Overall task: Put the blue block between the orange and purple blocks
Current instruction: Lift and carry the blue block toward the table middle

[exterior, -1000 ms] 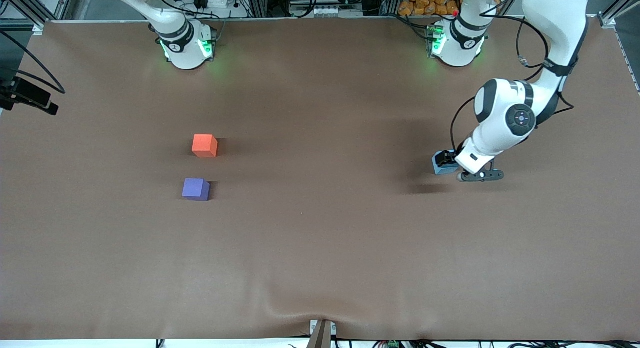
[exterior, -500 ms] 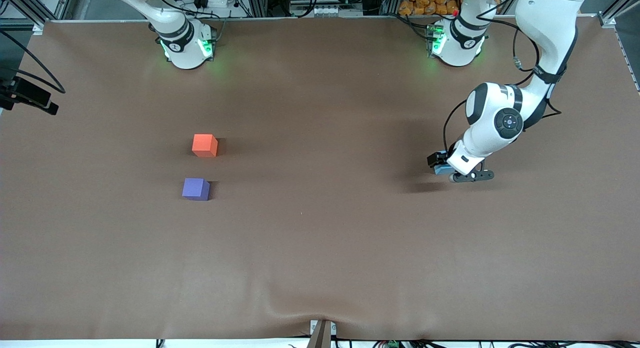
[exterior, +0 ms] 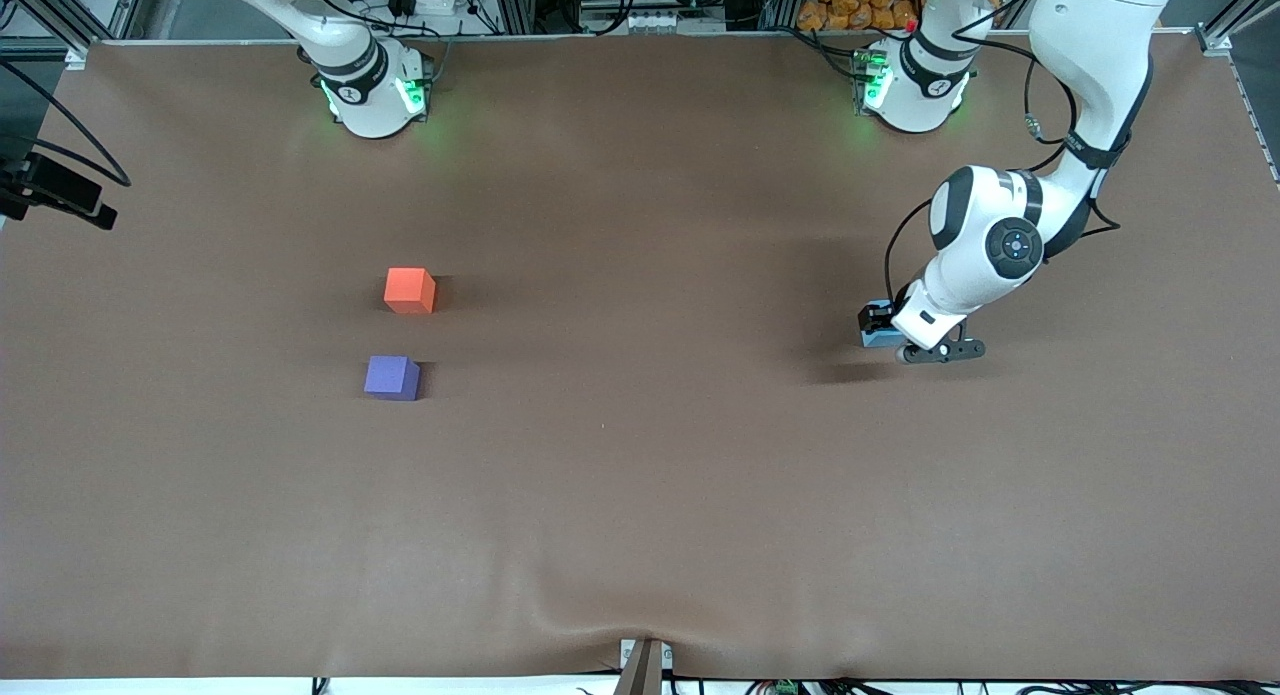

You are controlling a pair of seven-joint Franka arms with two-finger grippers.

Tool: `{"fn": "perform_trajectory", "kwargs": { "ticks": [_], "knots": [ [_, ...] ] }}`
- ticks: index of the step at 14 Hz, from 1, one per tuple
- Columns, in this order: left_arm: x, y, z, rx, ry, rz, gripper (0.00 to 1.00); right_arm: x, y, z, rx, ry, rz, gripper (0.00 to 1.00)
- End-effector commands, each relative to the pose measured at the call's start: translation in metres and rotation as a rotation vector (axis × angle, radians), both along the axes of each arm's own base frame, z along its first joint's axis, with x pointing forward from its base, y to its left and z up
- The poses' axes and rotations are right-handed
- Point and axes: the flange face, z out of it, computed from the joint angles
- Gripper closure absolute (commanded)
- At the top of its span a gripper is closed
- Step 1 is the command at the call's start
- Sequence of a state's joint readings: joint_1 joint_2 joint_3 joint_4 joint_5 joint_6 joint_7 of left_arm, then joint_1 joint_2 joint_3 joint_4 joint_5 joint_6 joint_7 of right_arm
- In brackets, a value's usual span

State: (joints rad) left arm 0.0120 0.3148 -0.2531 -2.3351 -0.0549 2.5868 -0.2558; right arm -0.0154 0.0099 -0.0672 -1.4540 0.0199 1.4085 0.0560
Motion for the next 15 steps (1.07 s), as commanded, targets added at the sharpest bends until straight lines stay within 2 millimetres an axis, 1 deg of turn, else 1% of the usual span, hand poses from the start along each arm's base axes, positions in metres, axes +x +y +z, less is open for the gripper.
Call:
{"fn": "perform_trajectory", "kwargs": {
  "ticks": [1,3,4,5,6,7,10,12,13,14,15],
  "knots": [
    [0.004,-0.047,0.035,-0.029,-0.036,-0.020,0.82,-0.005,-0.001,0.005,0.003,-0.010,-0.002,0.00],
    [0.013,-0.107,0.066,-0.062,-0.039,-0.018,0.83,-0.005,0.000,0.005,0.005,-0.010,-0.001,0.00],
    [0.016,-0.142,0.080,-0.066,-0.029,-0.019,0.83,-0.005,-0.001,0.005,0.005,-0.010,-0.004,0.00],
    [0.016,-0.178,0.090,-0.071,-0.014,-0.017,0.83,-0.005,-0.001,0.005,0.005,-0.010,-0.002,0.00],
    [0.017,-0.208,0.094,-0.069,-0.001,-0.013,0.83,-0.005,-0.001,0.005,0.005,-0.010,-0.002,0.00],
    [0.021,-0.232,0.099,-0.057,-0.015,-0.017,0.83,-0.005,-0.002,0.005,0.005,-0.010,-0.005,0.00],
    [0.025,-0.312,0.096,-0.020,-0.014,-0.032,0.83,-0.004,-0.002,0.004,0.005,-0.008,-0.005,0.00],
    [0.025,-0.359,0.085,0.017,-0.011,-0.041,0.83,-0.004,-0.002,0.004,0.005,-0.010,-0.005,0.00],
    [0.022,-0.378,0.080,0.033,-0.029,-0.050,0.83,-0.004,-0.002,0.004,0.005,-0.008,-0.004,0.00],
    [0.020,-0.388,0.069,0.048,-0.037,-0.054,0.83,-0.004,-0.002,0.004,0.005,-0.008,-0.005,0.00],
    [0.019,-0.399,0.062,0.057,-0.052,-0.062,0.83,-0.004,-0.002,0.004,0.005,-0.008,-0.004,0.00]
  ]
}}
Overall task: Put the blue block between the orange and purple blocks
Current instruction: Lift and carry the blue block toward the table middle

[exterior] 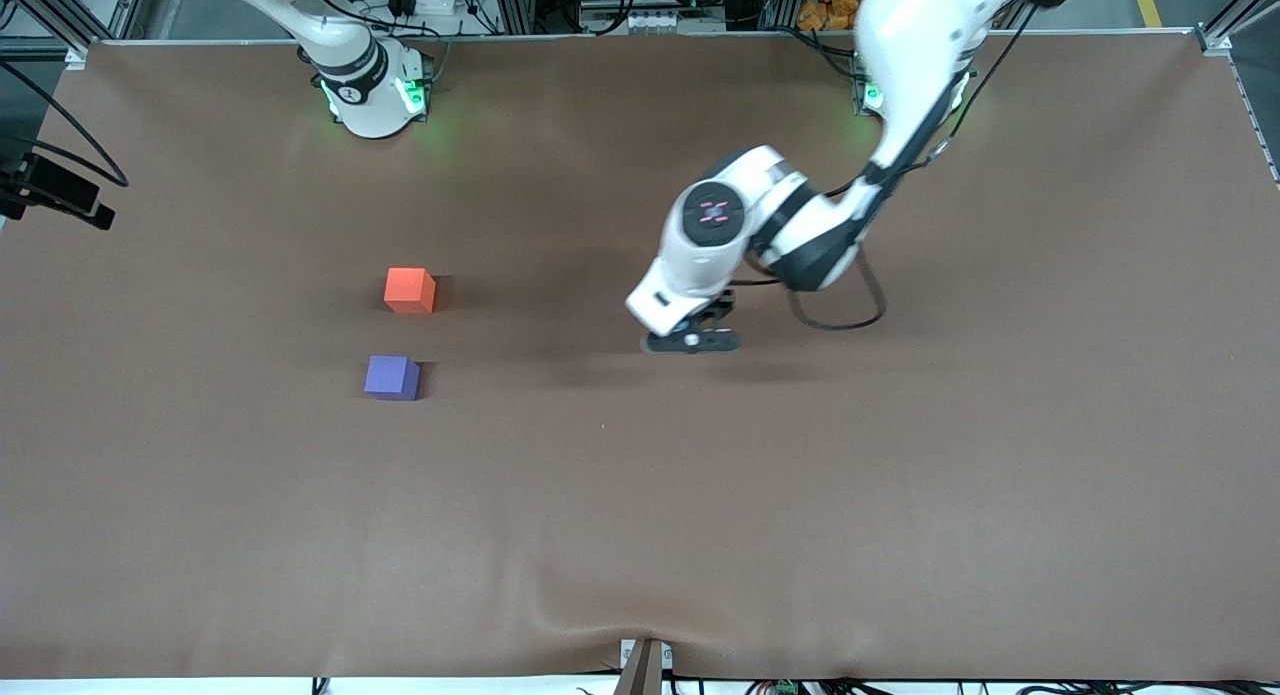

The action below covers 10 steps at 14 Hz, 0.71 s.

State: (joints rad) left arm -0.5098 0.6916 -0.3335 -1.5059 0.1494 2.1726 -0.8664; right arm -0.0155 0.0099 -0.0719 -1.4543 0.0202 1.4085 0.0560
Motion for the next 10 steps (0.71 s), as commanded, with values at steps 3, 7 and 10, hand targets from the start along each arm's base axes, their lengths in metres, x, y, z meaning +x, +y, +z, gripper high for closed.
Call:
{"fn": "perform_trajectory", "kwargs": {
  "ticks": [3,7,10],
  "knots": [
    [-0.001,-0.054,-0.025,0.017,-0.032,0.004,0.83,-0.005,0.000,0.004,0.003,-0.007,-0.001,0.00],
    [-0.022,-0.088,-0.053,-0.030,-0.049,-0.033,0.76,-0.005,0.000,0.003,0.004,-0.004,0.001,0.00],
    [-0.020,-0.086,-0.069,-0.034,-0.054,-0.021,0.19,-0.004,0.000,0.003,0.004,-0.002,0.001,0.00]
  ]
}}
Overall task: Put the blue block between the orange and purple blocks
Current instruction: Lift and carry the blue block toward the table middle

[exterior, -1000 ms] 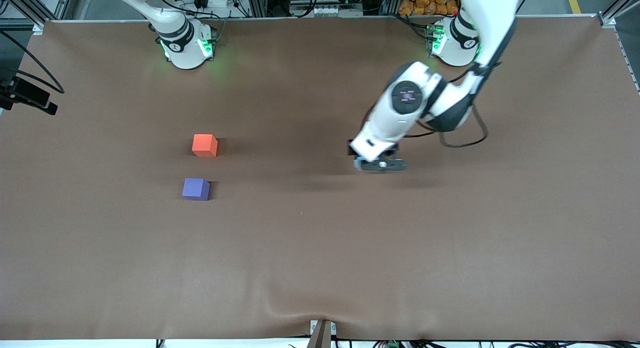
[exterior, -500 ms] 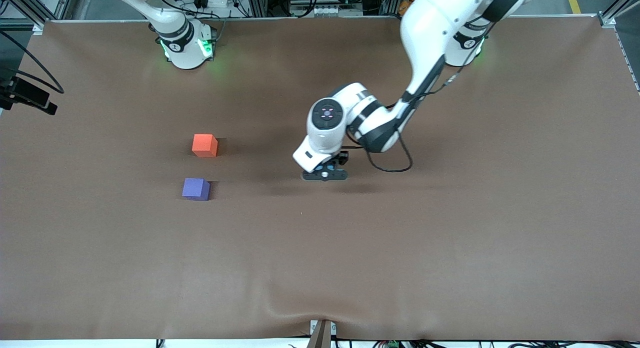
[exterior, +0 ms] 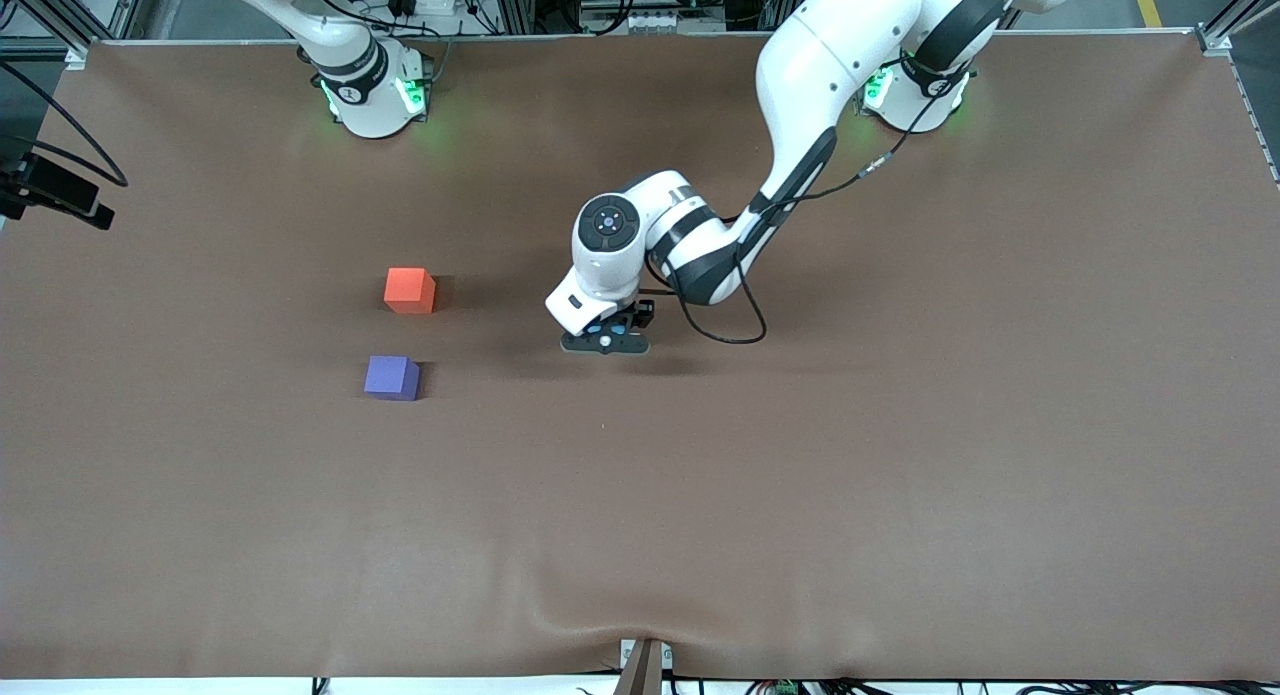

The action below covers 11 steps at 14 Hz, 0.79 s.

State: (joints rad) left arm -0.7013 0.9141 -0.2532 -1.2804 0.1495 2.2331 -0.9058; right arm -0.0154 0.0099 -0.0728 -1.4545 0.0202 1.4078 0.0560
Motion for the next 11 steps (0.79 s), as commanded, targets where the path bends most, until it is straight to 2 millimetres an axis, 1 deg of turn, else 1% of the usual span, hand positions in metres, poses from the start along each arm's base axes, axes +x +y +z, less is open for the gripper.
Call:
{"fn": "perform_trajectory", "kwargs": {
  "ticks": [1,3,5,7,8,9,10,11],
  "knots": [
    [0.007,-0.002,-0.007,0.000,-0.014,0.034,0.00,-0.004,0.001,0.003,0.004,-0.003,0.002,0.00],
    [0.009,-0.002,-0.003,-0.004,-0.019,0.040,0.00,-0.004,0.002,0.003,0.004,-0.003,0.003,0.00],
    [0.010,-0.002,0.013,-0.013,-0.026,0.069,0.00,-0.004,0.002,0.003,0.003,-0.003,0.002,0.00],
    [0.016,0.000,0.053,-0.028,-0.048,0.102,0.00,-0.004,0.002,0.003,0.004,-0.002,0.003,0.00],
    [0.019,0.006,0.076,-0.013,-0.049,0.108,0.00,-0.004,0.004,0.003,0.004,-0.002,0.008,0.00],
    [0.026,0.019,0.102,0.004,-0.050,0.125,0.00,-0.003,0.005,0.000,0.005,0.004,0.008,0.00],
    [0.043,0.047,0.138,0.022,-0.048,0.162,0.00,-0.003,0.008,0.000,0.005,0.006,0.016,0.00],
    [0.054,0.070,0.169,0.035,-0.040,0.194,0.00,-0.002,0.012,0.000,0.005,0.004,0.022,0.00]
  ]
}}
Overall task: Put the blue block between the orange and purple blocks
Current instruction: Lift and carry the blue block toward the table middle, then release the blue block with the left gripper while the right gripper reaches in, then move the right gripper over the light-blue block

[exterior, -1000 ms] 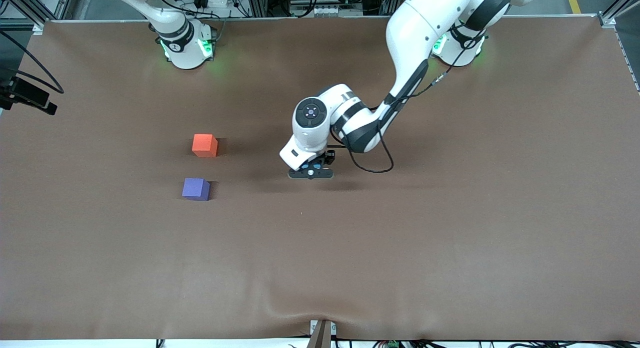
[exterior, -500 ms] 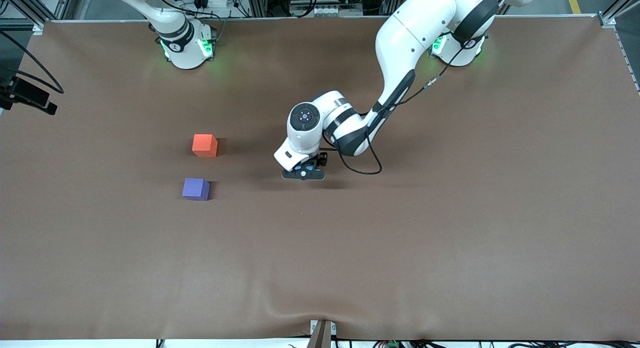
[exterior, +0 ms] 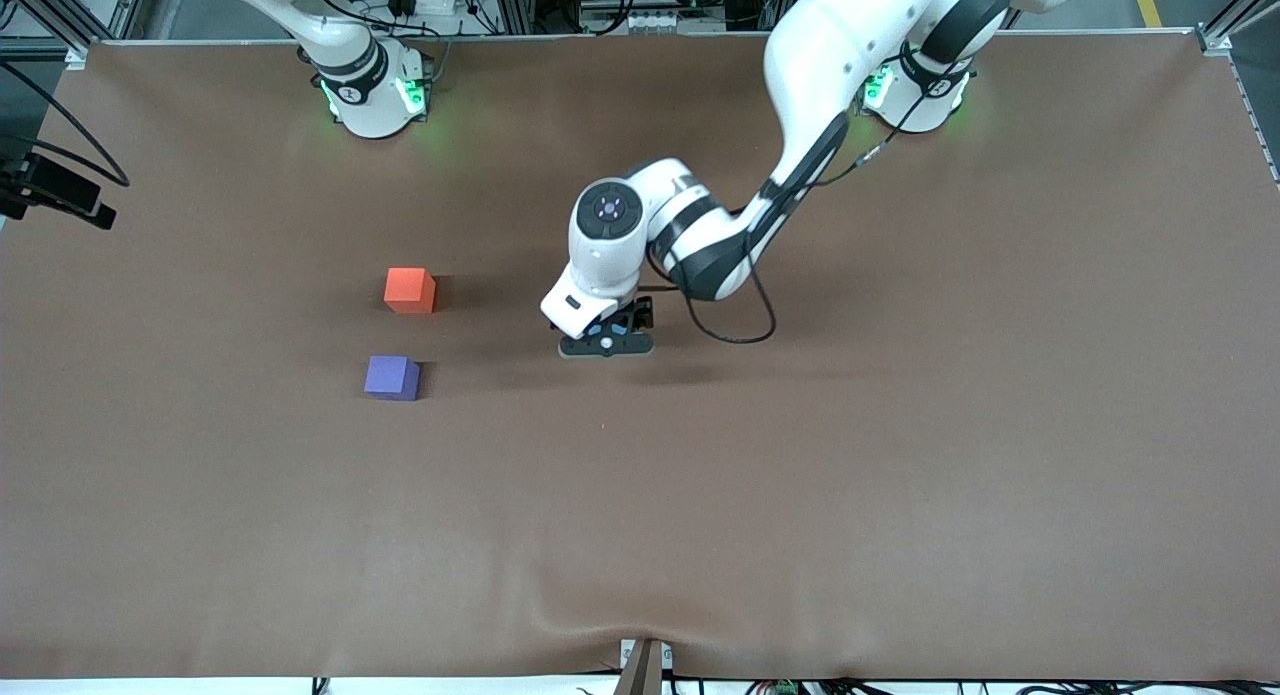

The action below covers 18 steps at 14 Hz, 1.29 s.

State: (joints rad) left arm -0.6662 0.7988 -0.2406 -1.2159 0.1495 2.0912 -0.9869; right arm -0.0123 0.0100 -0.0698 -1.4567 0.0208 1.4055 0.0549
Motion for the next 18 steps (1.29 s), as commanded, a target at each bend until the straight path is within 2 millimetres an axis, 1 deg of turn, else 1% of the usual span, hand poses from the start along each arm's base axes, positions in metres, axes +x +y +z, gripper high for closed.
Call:
{"fn": "perform_trajectory", "kwargs": {
  "ticks": [1,2,3,4,6,7,8,9,10,12,13,14,16,17,18],
  "knots": [
    [0.029,0.075,0.098,0.044,0.019,0.096,0.00,-0.001,0.011,0.001,0.004,-0.002,0.019,0.00],
    [0.042,0.107,0.126,0.050,0.033,0.137,0.00,0.003,0.012,-0.007,0.004,0.015,0.019,0.00],
    [0.051,0.134,0.152,0.051,0.035,0.150,0.00,0.003,0.015,-0.007,0.005,0.017,0.030,0.00],
    [0.060,0.163,0.174,0.053,0.042,0.157,0.00,0.004,0.025,-0.006,0.001,0.015,0.048,0.00],
    [0.073,0.220,0.212,0.055,0.057,0.230,0.00,0.005,0.042,-0.008,0.003,0.017,0.061,0.00],
    [0.076,0.242,0.230,0.055,0.052,0.263,0.00,0.005,0.052,-0.008,0.005,0.017,0.087,0.00],
    [0.078,0.264,0.244,0.058,0.048,0.293,0.00,0.005,0.067,-0.008,0.005,0.016,0.099,0.00],
    [0.083,0.289,0.257,0.061,0.044,0.330,0.00,0.004,0.083,-0.005,0.001,0.011,0.098,0.00],
    [0.086,0.317,0.266,0.070,0.052,0.359,0.00,0.005,0.098,-0.007,0.001,0.009,0.078,0.00],
    [0.085,0.352,0.277,0.101,0.077,0.396,0.00,0.009,0.131,-0.018,0.019,0.032,0.043,0.00],
    [0.090,0.373,0.280,0.106,0.077,0.427,0.00,0.012,0.148,-0.026,0.019,0.045,0.006,0.00],
    [0.095,0.396,0.282,0.109,0.075,0.453,0.00,0.018,0.166,-0.031,0.017,0.036,-0.011,0.00],
    [0.104,0.433,0.284,0.112,0.069,0.451,0.00,0.028,0.196,-0.045,0.014,0.031,-0.018,0.00],
    [0.108,0.456,0.284,0.114,0.066,0.436,0.00,0.033,0.216,-0.057,0.038,0.032,-0.036,0.00],
    [0.111,0.470,0.285,0.113,0.064,0.421,0.00,0.037,0.234,-0.067,0.066,0.042,-0.066,0.00]
  ]
}}
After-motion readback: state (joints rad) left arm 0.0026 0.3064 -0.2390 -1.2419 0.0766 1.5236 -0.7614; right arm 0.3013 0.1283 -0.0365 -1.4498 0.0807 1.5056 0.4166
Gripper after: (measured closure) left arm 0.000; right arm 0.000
